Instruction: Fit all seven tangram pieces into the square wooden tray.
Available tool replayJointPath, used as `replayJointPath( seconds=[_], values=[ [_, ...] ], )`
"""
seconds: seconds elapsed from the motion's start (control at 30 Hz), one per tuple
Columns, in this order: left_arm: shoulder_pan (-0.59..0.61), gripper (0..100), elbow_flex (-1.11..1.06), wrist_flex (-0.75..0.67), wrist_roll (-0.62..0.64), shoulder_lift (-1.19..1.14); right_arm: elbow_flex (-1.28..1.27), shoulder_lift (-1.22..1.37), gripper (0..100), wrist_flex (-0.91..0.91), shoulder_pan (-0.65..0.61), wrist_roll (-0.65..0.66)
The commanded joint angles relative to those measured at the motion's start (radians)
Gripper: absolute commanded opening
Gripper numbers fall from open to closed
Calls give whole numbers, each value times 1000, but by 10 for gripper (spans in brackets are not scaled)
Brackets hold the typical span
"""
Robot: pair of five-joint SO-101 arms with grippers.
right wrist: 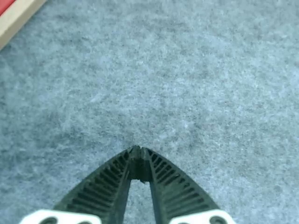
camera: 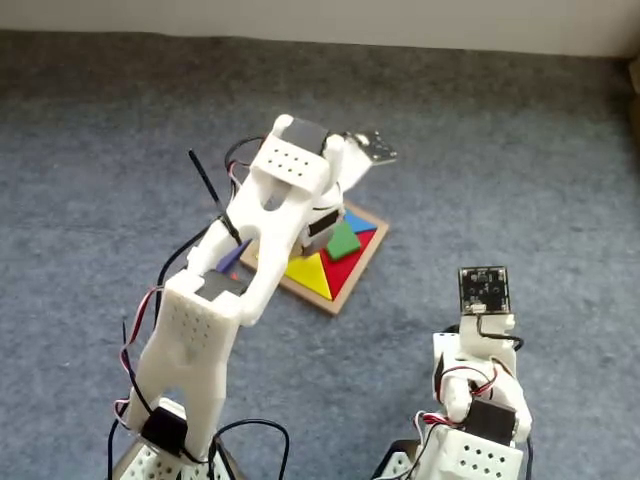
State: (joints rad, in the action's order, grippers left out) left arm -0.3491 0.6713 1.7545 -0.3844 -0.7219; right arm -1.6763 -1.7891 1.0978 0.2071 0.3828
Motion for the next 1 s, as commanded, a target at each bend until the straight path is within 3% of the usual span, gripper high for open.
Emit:
replayJointPath(
  seconds=[0.0, 0.23, 0.63, 0.83, 0.97],
  values=[
    [-10, 15, -4, 6, 18, 36, -97, -21, 9, 2, 15, -2],
    [15, 178, -2, 12, 64, 25, -97, -21, 9, 2, 15, -2],
    [58, 178, -4, 12, -109, 18, -97, -22, 9, 2, 15, -2],
    [45, 178, -108, 12, -104, 25, -97, -22, 9, 2, 15, -2],
    [36, 178, -145, 11, -29, 25, -97, -22, 9, 2, 15, -2]
  ],
)
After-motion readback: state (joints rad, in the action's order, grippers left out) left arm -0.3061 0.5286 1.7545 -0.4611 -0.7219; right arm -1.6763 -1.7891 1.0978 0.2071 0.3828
